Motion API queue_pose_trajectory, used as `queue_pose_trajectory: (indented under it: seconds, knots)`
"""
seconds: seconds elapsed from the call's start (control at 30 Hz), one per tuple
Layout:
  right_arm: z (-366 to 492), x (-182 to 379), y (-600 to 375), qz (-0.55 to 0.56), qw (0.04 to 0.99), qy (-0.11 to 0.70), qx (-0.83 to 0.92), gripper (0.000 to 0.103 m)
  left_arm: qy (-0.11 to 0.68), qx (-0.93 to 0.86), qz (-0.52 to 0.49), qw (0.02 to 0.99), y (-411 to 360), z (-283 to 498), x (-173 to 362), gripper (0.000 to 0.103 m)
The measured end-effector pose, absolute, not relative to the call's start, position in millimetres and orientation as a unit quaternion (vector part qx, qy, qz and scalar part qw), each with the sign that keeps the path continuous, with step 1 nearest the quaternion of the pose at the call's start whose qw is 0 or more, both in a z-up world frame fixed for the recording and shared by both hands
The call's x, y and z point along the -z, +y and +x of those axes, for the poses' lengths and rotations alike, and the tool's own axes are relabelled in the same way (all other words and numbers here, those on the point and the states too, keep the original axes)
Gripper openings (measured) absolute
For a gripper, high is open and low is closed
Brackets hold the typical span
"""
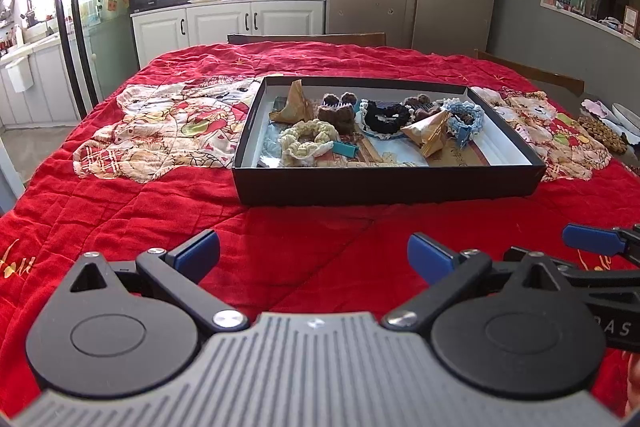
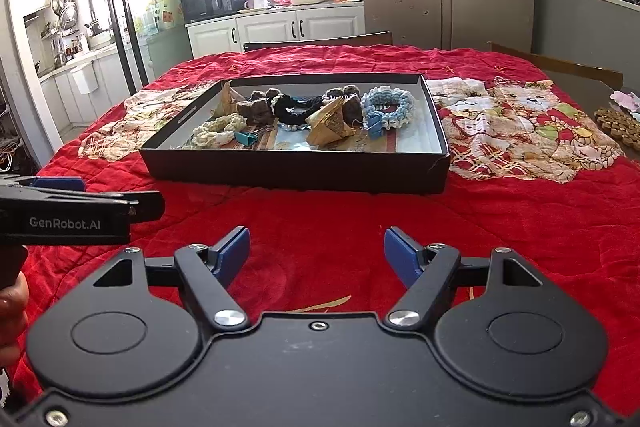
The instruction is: Organize objects
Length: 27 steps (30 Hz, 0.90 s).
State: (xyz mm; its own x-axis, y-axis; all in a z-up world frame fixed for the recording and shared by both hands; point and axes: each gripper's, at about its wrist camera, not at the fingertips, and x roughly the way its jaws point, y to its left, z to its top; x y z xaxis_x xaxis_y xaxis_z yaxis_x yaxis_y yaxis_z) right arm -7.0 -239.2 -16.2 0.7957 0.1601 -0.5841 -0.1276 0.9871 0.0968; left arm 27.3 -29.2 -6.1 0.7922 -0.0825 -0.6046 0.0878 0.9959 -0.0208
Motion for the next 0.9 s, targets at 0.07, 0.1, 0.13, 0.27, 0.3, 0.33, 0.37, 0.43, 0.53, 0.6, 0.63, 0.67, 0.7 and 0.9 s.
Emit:
queue_pose_trajectory:
  seconds: [0.07,0.1,0.13,0.27,0.3,0.33,0.37,0.43,0.53,0.6,0.63,0.67,0.7,0.9]
  knots:
    - [-6.8,16.8,-238.6,0.026,0.947,0.311,-0.077,0.073,0.318,0.045,0.005,0.947,-29.7,26.8,5.6,0.103]
    - [-6.5,16.8,-238.6,0.025,0.947,0.312,-0.078,0.073,0.318,0.045,0.006,0.947,-29.9,26.9,5.5,0.103]
    - [-6.7,16.9,-238.2,0.025,0.946,0.312,-0.078,0.073,0.318,0.045,0.008,0.947,-30.4,26.8,5.4,0.103]
    - [-7.2,17.7,-237.9,0.025,0.946,0.313,-0.079,0.073,0.317,0.045,0.011,0.947,-31.5,26.6,5.6,0.103]
    - [-7.3,17.7,-237.8,0.025,0.946,0.313,-0.079,0.073,0.317,0.044,0.012,0.947,-31.7,26.8,5.1,0.103]
    - [-7.3,17.7,-237.8,0.025,0.946,0.314,-0.079,0.073,0.317,0.045,0.012,0.947,-32.0,26.7,5.3,0.103]
    - [-7.2,17.9,-237.6,0.025,0.946,0.314,-0.080,0.073,0.317,0.044,0.013,0.947,-32.3,26.5,5.3,0.103]
    - [-7.3,17.9,-237.4,0.025,0.946,0.314,-0.080,0.074,0.317,0.045,0.014,0.947,-32.3,26.3,5.5,0.103]
    - [-7.2,18.6,-236.6,0.025,0.945,0.315,-0.081,0.074,0.318,0.047,0.014,0.947,-32.6,26.1,5.5,0.103]
    - [-7.0,18.9,-236.3,0.024,0.945,0.316,-0.082,0.074,0.319,0.048,0.014,0.946,-32.9,26.2,5.2,0.103]
    - [-6.9,18.9,-236.3,0.024,0.945,0.316,-0.082,0.074,0.320,0.048,0.014,0.946,-33.0,26.2,5.3,0.103]
    - [-6.8,18.9,-236.3,0.024,0.945,0.316,-0.081,0.074,0.320,0.049,0.014,0.946,-32.9,26.3,5.2,0.103]
    - [-6.8,18.8,-236.3,0.025,0.945,0.316,-0.081,0.074,0.319,0.049,0.014,0.946,-32.8,26.0,5.4,0.103]
    - [-7.0,20.5,-235.8,0.025,0.945,0.317,-0.082,0.074,0.314,0.057,0.018,0.948,-34.0,24.2,4.5,0.103]
